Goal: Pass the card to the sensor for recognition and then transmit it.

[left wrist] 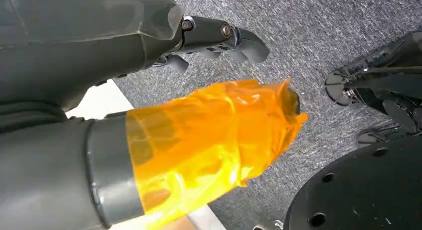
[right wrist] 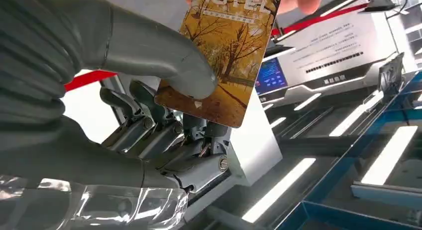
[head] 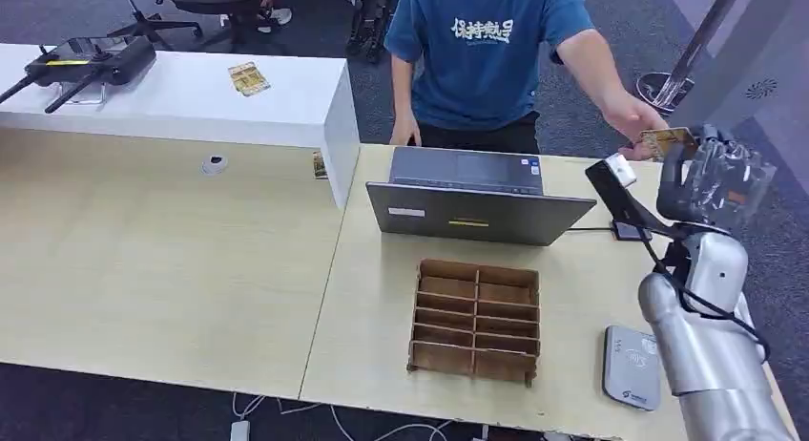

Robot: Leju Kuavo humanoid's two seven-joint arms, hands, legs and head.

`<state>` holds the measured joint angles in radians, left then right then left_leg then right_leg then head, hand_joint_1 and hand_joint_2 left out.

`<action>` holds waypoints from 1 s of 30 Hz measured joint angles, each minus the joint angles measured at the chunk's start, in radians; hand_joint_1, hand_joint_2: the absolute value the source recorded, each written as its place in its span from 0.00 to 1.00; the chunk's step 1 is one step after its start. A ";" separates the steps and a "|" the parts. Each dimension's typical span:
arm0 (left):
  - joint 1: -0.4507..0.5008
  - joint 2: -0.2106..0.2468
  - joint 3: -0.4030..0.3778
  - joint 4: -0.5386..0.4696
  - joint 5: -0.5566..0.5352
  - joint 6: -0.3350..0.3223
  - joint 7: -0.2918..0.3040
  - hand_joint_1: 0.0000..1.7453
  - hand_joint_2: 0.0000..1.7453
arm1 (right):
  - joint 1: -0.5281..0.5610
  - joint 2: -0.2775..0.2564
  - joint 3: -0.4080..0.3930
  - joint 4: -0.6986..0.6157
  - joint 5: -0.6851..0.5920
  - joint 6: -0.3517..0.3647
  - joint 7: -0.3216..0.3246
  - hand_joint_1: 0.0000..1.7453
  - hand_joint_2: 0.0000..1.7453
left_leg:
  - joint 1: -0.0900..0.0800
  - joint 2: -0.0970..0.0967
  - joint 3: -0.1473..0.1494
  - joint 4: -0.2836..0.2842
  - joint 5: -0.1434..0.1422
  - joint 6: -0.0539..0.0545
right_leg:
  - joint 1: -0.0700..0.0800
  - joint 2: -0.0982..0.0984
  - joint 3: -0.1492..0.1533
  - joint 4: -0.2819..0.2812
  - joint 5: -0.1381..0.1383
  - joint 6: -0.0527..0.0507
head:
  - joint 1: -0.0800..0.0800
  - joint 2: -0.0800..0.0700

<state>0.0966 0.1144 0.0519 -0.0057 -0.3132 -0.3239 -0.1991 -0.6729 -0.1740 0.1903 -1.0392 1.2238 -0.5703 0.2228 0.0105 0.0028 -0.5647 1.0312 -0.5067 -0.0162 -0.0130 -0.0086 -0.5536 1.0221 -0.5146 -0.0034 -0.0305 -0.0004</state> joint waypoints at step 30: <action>0.000 -0.007 0.000 0.000 -0.002 0.009 0.001 0.00 0.00 | -0.003 0.021 0.010 0.027 0.003 -0.005 0.001 0.00 1.00 | 0.000 0.000 0.000 0.000 0.000 0.000 | 0.000 0.000 0.000 0.000 0.000 0.000 | 0.000 0.000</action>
<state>0.0967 0.1072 0.0519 -0.0057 -0.3147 -0.3147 -0.1984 -0.6760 -0.1534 0.2007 -1.0121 1.2268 -0.5749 0.2236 0.0104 0.0026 -0.5648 1.0312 -0.5067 -0.0162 -0.0130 -0.0086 -0.5538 1.0220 -0.5146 -0.0034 -0.0305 -0.0004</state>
